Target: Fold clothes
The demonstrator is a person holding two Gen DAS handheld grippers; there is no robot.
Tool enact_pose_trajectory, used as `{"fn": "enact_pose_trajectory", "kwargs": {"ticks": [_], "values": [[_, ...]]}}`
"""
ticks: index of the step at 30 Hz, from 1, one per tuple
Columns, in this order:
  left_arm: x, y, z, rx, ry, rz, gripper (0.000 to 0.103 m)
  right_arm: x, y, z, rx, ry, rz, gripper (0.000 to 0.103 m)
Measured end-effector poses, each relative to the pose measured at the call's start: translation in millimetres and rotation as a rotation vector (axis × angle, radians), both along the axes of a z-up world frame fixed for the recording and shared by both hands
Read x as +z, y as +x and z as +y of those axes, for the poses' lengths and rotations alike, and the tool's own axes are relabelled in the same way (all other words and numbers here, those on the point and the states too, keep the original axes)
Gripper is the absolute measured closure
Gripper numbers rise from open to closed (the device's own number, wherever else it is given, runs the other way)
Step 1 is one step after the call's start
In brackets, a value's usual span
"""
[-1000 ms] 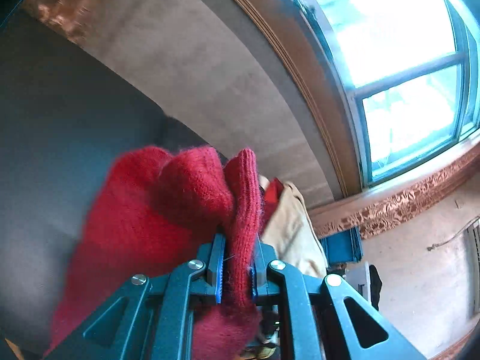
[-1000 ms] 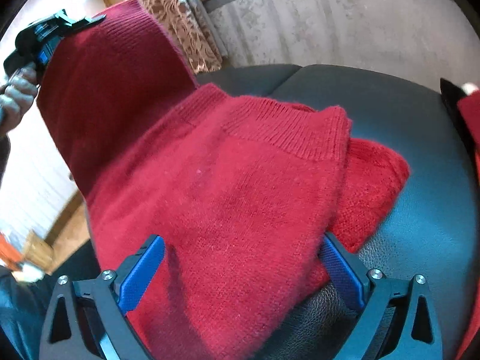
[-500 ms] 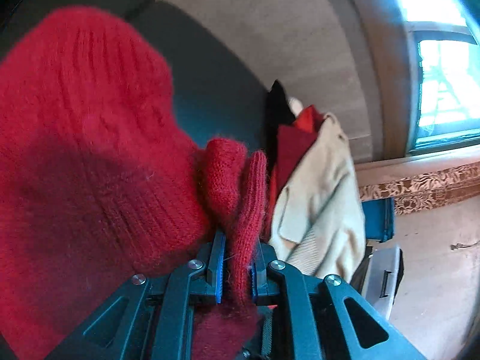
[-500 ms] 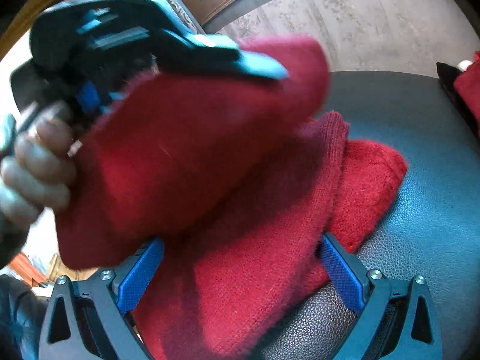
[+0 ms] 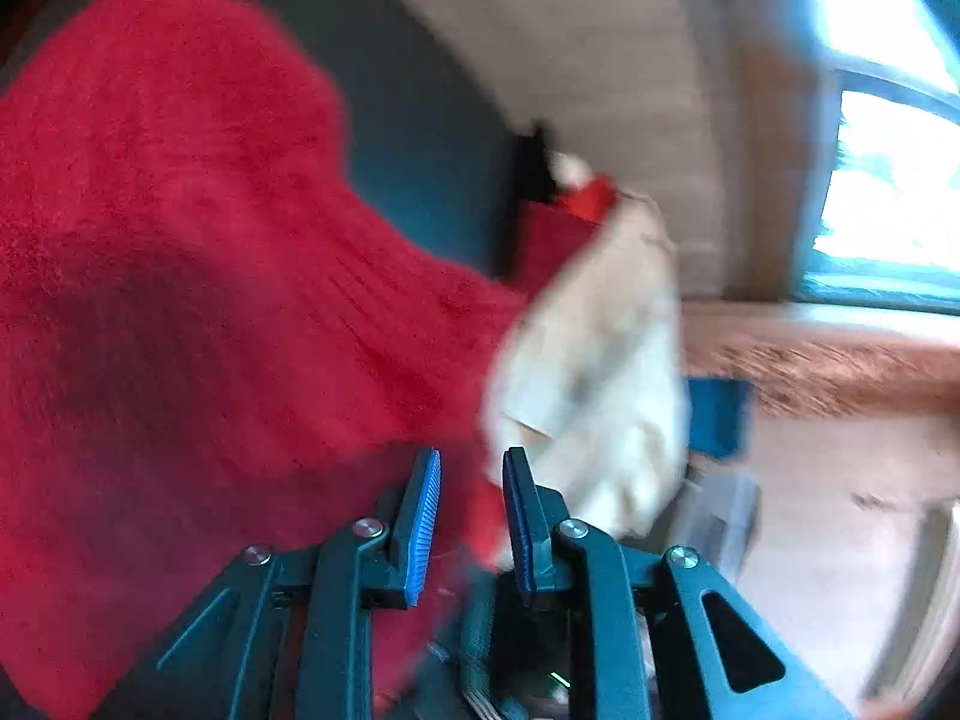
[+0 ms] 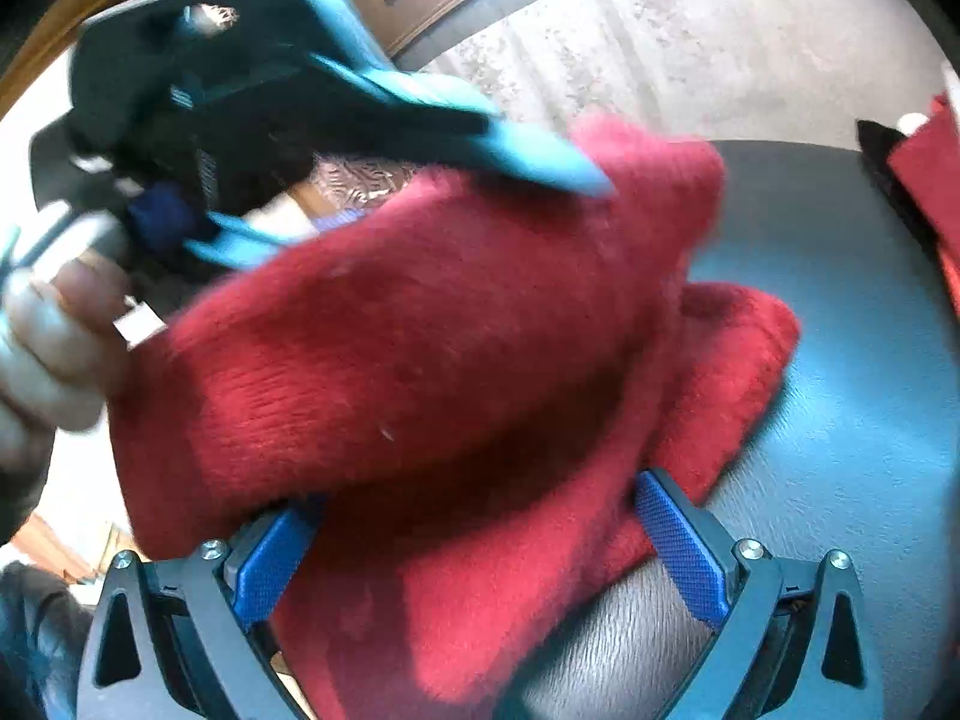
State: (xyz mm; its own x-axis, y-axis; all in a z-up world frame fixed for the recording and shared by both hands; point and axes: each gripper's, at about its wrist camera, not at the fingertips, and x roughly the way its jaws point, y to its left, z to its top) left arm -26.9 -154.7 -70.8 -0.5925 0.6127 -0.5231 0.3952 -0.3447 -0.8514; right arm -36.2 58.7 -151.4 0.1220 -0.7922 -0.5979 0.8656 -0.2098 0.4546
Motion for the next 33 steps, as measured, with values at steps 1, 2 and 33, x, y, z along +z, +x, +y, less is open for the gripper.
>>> {"fn": "enact_pose_trajectory", "kwargs": {"ticks": [1, 2, 33], "values": [[9, 9, -7, 0.003, -0.038, 0.033, 0.082, 2, 2, 8, -0.015, 0.007, -0.005, 0.0], [18, 18, -14, 0.006, -0.076, 0.065, 0.081, 3, 5, 16, -0.029, 0.014, -0.009, 0.0], [-42, 144, -20, -0.154, -0.612, 0.254, 0.081, 32, 57, 64, -0.11, -0.004, -0.212, 0.028]]}}
